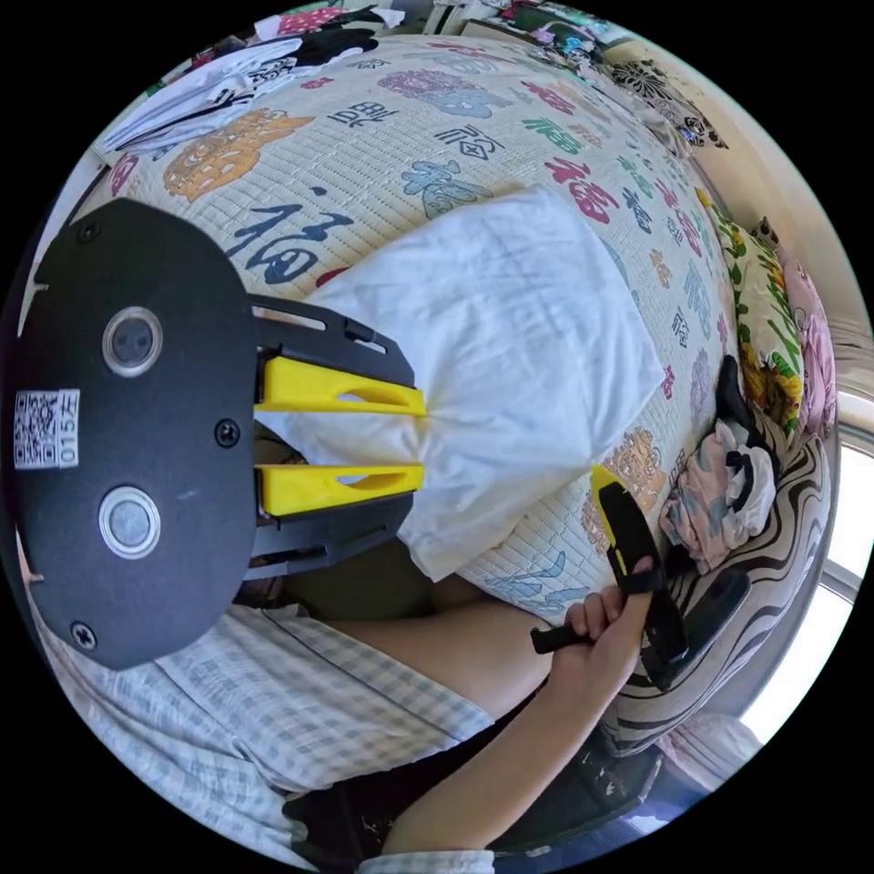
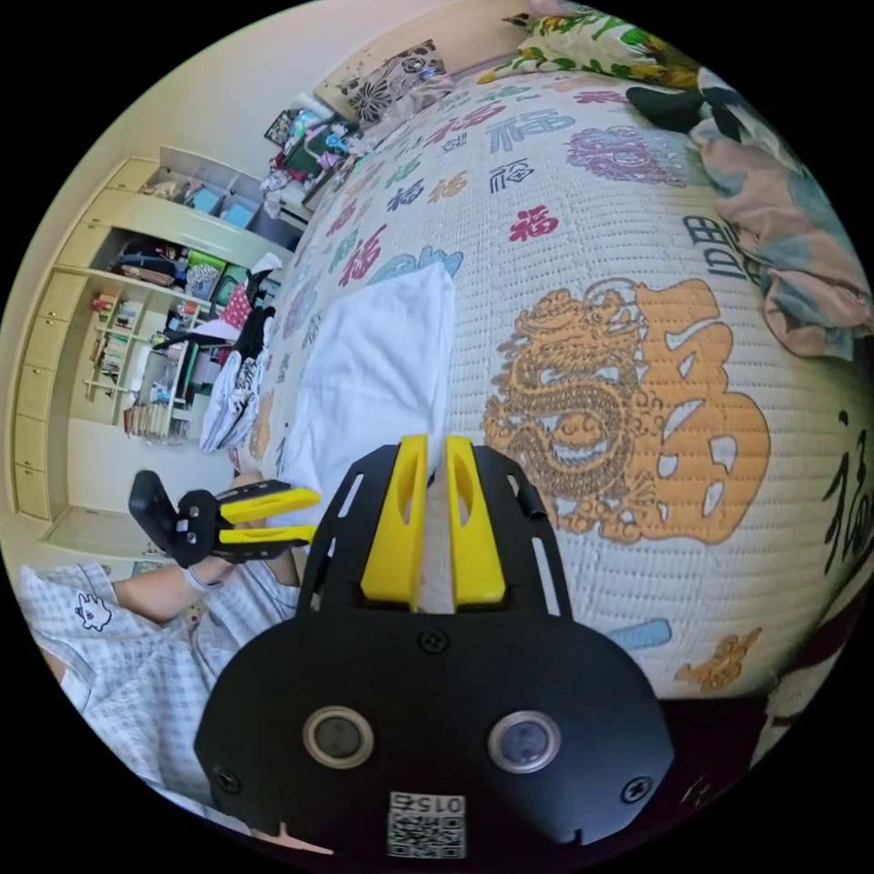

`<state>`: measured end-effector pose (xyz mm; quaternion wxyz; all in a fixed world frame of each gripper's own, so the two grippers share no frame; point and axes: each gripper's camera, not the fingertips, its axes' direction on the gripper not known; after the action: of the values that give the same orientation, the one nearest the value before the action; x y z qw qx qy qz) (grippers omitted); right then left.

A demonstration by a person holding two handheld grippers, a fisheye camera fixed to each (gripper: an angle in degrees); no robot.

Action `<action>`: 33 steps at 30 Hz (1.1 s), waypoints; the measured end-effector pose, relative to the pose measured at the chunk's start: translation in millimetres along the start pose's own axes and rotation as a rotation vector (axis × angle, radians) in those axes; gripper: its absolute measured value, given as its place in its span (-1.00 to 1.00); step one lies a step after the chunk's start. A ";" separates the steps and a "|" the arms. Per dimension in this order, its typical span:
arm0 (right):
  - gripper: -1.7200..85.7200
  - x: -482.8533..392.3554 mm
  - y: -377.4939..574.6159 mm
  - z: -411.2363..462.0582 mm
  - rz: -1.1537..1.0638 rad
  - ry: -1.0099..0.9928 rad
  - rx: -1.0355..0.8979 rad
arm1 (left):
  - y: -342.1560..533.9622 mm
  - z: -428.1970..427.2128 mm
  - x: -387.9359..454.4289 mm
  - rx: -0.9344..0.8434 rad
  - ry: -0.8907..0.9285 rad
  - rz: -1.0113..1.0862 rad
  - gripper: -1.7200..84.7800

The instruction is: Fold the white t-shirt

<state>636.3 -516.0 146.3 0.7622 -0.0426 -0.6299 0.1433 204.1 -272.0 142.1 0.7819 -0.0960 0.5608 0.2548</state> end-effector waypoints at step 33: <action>-0.77 105.1 51.9 -99.8 -0.044 -0.401 0.195 | -60.5 -117.2 -356.2 0.331 0.324 -0.440 -0.69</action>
<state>742.2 -426.3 212.9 0.6253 0.0743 -0.7527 0.1922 51.8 -478.1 422.4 0.7237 -0.1260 0.6776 -0.0336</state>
